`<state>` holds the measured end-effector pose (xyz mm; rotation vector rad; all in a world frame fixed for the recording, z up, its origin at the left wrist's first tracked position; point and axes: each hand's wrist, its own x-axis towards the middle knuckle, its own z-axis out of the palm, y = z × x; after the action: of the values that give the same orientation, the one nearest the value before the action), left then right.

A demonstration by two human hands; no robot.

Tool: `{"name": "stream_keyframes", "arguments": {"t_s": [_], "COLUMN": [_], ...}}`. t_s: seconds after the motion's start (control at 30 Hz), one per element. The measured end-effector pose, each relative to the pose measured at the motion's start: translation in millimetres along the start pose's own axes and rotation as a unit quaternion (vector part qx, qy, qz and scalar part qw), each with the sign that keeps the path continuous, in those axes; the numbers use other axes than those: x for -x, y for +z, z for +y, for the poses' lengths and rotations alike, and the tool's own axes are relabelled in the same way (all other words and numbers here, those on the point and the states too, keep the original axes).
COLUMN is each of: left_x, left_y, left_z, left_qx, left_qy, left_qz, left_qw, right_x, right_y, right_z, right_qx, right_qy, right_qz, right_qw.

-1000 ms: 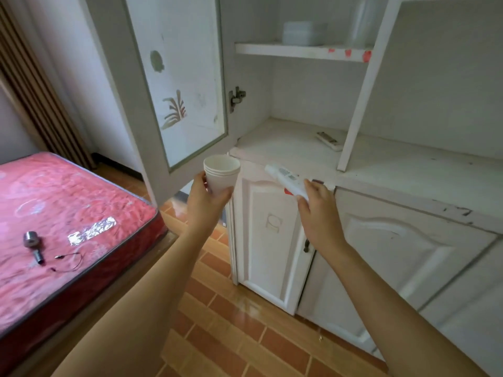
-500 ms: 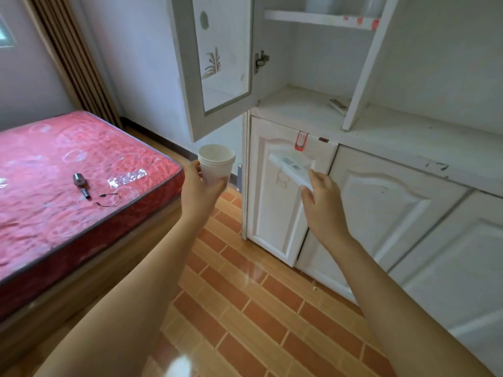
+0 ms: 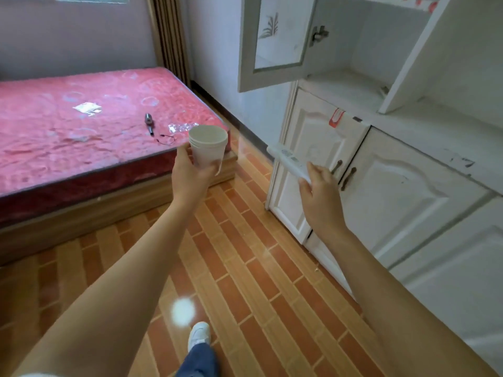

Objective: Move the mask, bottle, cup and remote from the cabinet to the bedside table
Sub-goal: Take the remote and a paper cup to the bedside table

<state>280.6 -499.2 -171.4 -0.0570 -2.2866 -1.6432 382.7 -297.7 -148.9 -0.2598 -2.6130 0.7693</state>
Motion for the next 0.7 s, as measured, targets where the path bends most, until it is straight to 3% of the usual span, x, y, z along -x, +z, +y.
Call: {"name": "stream_keyframes", "arguments": {"t_s": [0.4,0.7], "left_x": [117,230], "left_y": [-176,-339], "left_z": [-34,-56], "left_qx": [-0.094,-0.147], "left_qy": [-0.048,-0.151], "left_qz": [0.182,0.334], "left_qw": [0.978,0.919], "right_x": [83,172], "right_y": [56,108], "right_z": [-95,-205], "right_qx": [-0.072,-0.154], "right_qy": [-0.163,-0.288], "right_qz": [-0.066,-0.152], "right_qw": [0.982,0.933]}}
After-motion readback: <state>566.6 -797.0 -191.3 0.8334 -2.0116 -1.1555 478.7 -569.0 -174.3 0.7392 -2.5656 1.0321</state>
